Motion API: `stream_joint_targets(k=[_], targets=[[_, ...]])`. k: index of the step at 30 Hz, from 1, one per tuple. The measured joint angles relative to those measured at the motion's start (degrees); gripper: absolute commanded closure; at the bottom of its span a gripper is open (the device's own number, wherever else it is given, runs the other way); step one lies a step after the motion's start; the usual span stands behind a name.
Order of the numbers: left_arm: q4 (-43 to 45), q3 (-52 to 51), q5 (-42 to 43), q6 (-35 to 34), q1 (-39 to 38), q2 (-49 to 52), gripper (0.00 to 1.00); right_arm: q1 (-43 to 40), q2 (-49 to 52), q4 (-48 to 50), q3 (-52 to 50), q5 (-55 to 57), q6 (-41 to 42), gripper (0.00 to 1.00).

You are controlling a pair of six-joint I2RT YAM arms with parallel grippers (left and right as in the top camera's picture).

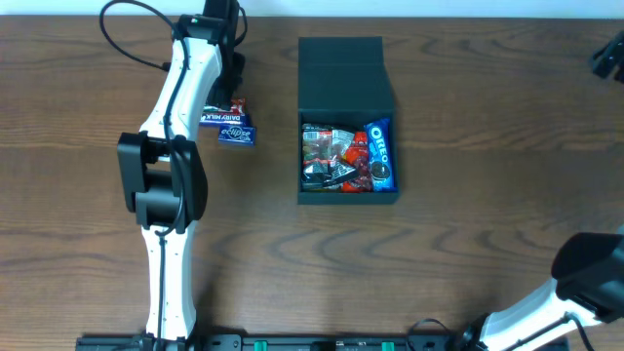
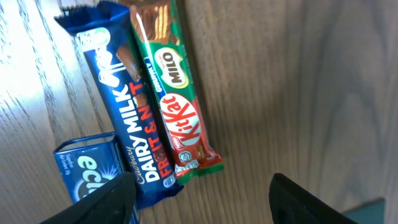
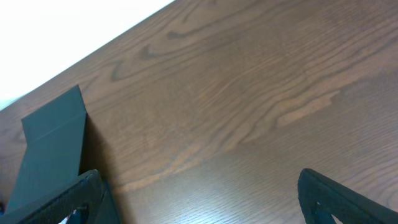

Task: Pack container
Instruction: 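Grasp the green KitKat Milo bar with the left gripper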

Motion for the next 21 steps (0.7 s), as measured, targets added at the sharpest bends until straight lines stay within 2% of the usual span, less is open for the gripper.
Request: stream_joint_targets(k=[6,21], targets=[[1.8,0.0,-0.9,-2.6,0.0,2.2,0.29,0.0,0.0,-0.9,0.0,0.0,-0.2,0.01],[3.4,0.0,-2.3,-2.9,0.1,3.9,0.29,0.0,0.0,-1.0,0.0,0.0,-0.3,0.01]])
